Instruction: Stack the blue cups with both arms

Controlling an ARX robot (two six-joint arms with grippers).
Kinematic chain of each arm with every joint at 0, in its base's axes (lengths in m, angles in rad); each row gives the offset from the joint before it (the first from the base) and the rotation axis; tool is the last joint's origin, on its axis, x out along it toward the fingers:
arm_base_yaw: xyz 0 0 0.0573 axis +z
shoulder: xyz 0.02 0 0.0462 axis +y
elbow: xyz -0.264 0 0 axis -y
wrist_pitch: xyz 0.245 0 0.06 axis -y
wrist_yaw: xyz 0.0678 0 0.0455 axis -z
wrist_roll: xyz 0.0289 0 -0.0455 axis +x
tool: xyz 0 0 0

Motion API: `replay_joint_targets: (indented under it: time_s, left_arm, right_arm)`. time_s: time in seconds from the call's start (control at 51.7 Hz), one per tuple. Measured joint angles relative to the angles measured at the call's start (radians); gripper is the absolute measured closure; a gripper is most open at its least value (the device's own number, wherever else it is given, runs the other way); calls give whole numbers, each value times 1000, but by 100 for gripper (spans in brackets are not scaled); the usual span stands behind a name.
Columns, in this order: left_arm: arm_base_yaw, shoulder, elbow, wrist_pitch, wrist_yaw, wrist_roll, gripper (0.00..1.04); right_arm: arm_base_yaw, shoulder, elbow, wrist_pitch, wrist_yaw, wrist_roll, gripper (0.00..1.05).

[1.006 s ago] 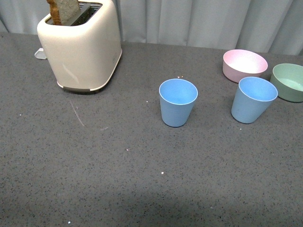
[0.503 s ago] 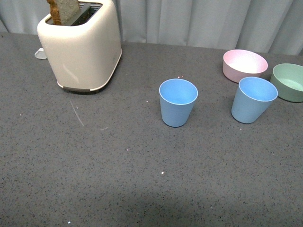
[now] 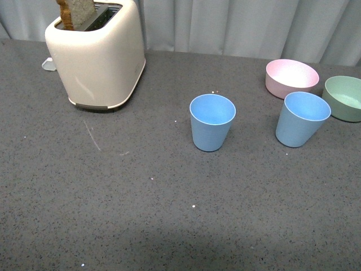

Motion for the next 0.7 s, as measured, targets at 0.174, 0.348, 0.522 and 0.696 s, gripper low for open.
replay_joint_targets:
  time_s: [0.174, 0.348, 0.522, 0.696]
  left_arm:
    - [0, 0, 0, 0, 0, 0, 5]
    - [0, 0, 0, 0, 0, 2, 7]
    - [0, 0, 0, 0, 0, 2, 7]
    - [0, 0, 0, 0, 0, 2, 7]
  right_arm:
    - [-14, 482, 102, 248, -52, -1, 10]
    - [-34, 996, 346, 346, -79, 58, 10]
    - [-47, 1438, 654, 200, -93, 158, 10]
    - [-40, 1660, 877, 84, -117, 232, 10]
